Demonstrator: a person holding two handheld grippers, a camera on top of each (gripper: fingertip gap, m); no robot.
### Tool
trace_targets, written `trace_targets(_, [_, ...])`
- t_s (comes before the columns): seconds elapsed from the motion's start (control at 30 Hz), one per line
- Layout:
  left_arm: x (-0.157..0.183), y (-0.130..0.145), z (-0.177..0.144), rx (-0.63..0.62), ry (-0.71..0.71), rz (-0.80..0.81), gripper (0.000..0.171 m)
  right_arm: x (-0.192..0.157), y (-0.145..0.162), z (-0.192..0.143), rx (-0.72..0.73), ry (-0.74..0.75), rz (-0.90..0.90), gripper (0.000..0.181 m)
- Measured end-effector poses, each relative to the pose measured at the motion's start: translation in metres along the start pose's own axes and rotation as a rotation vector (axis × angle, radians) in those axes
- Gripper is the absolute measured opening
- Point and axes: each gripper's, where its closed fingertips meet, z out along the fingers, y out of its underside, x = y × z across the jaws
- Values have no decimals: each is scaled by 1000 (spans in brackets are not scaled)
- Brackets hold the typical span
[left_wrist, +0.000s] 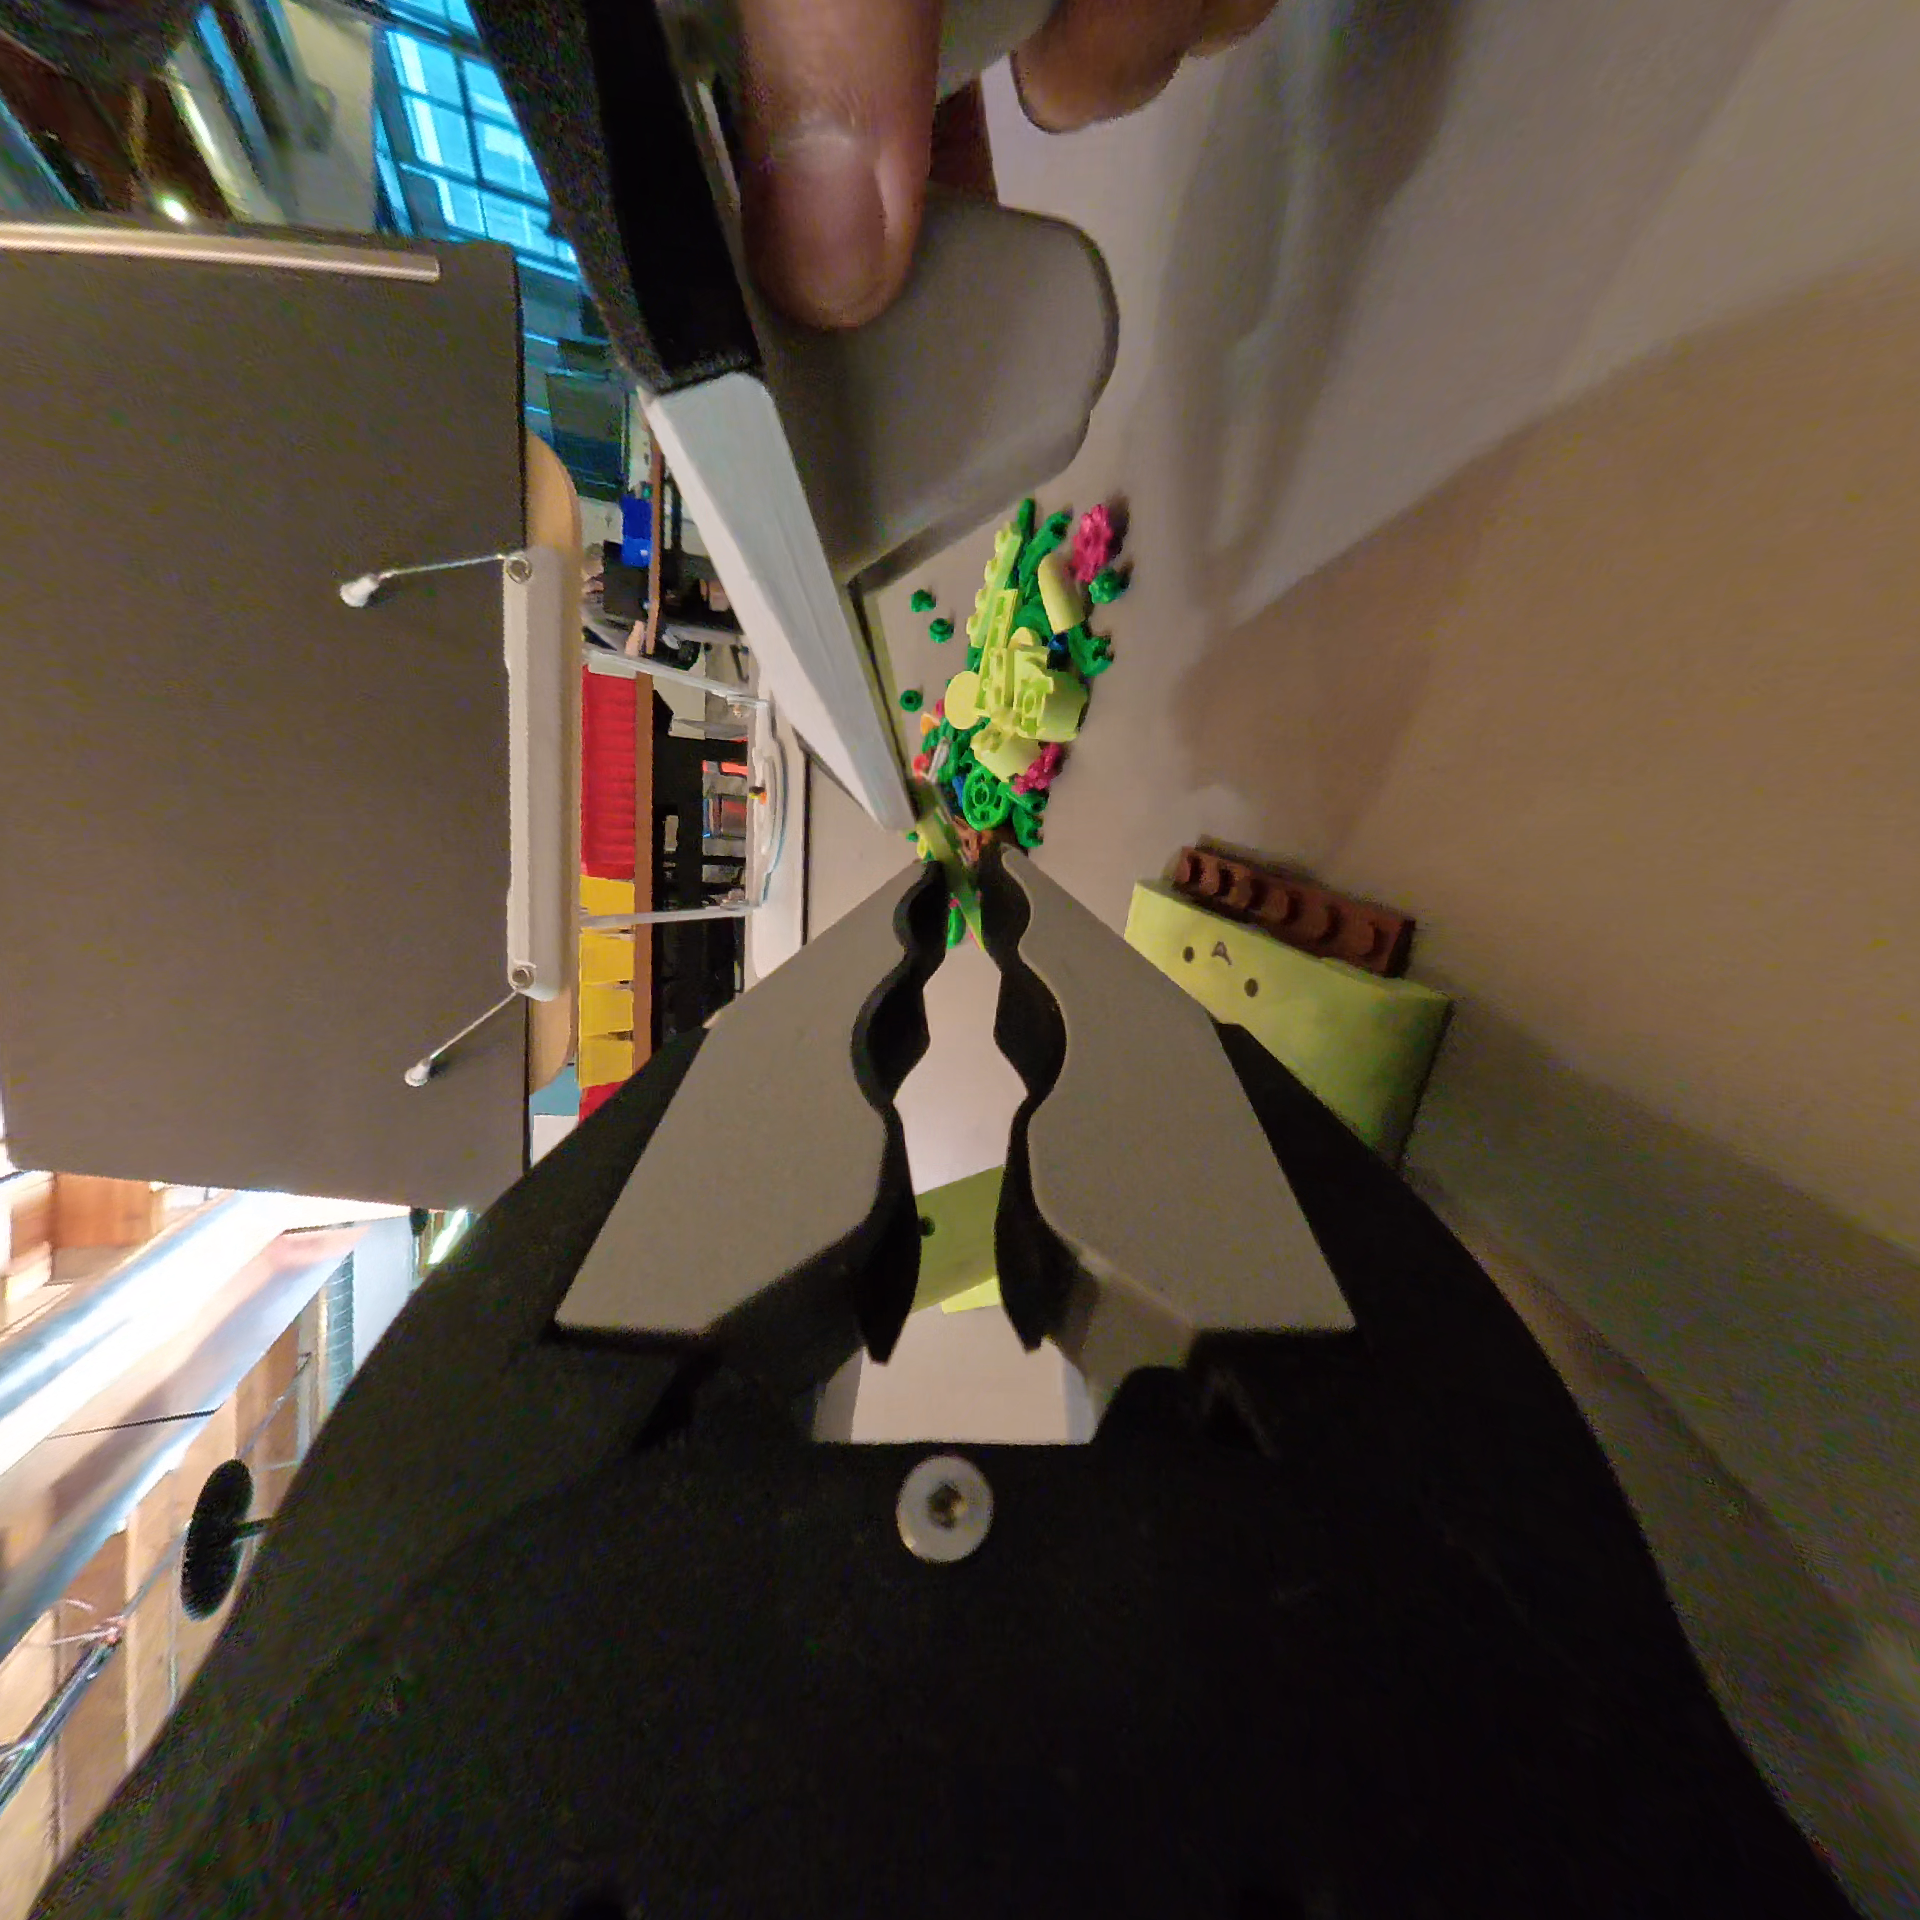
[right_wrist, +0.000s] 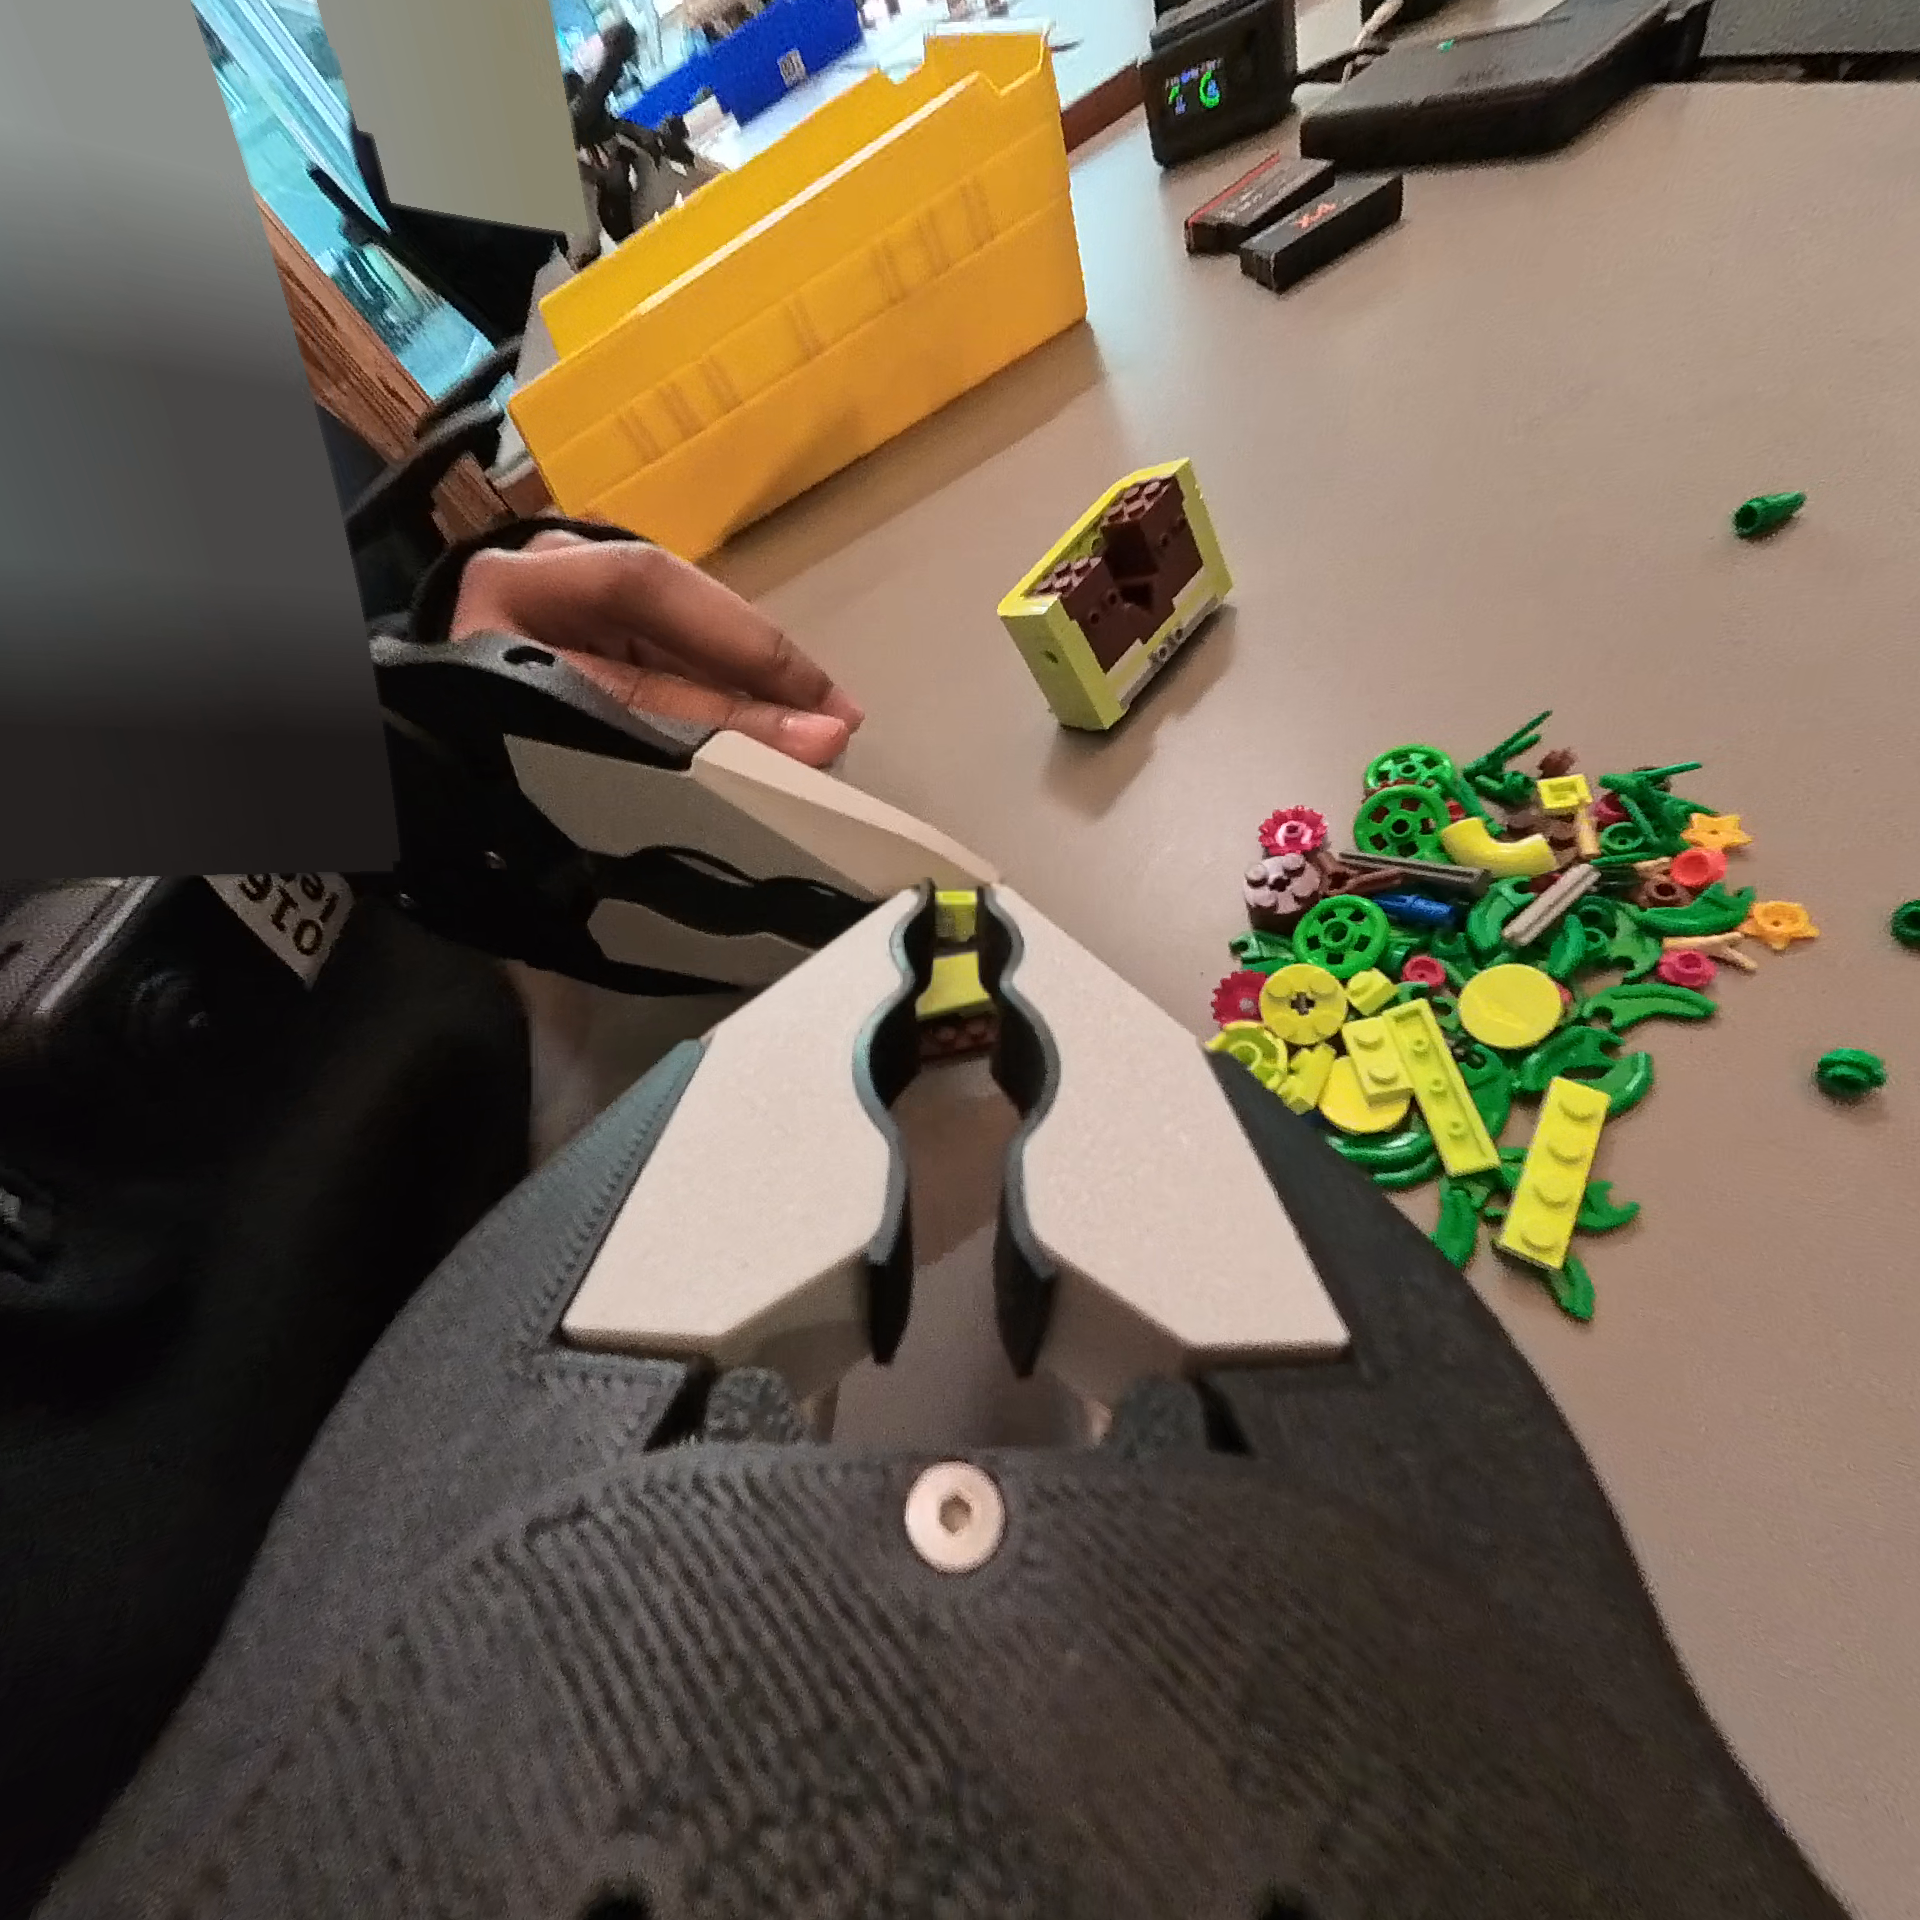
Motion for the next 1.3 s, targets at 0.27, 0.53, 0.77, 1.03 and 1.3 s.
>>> trace_targets(0.27, [15,-15,-3,53,87,-37,4,1,-36,-22,181,1,16,5])
trace_targets(0.53, [1,-2,2,41,108,-269,4,77,-3,-39,-24,406,-82,5])
trace_targets(0.77, [-6,7,5,65,181,-544,4,82,-3,-34,-39,446,-125,18])
trace_targets(1.03, [-9,6,32,-16,348,-800,4,63,-39,-58,180,373,-122,24])
trace_targets(1.3, [-18,0,67,-63,477,-993,14,46,-42,-59,155,386,-235,23])
